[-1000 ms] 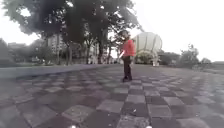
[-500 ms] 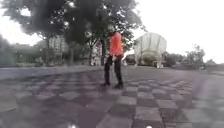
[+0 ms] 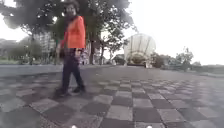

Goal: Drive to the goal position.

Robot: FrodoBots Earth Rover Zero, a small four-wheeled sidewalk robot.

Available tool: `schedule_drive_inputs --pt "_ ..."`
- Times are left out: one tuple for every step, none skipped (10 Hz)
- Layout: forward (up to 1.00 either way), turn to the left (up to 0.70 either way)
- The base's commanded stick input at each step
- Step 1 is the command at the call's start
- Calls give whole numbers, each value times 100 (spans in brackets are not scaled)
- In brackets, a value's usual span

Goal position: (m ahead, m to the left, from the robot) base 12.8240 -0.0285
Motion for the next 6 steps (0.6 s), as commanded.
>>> schedule_drive_inputs --pt "100 -19" --pt "100 1" --pt "100 9" --pt "100 9" --pt "100 9" --pt "100 9"
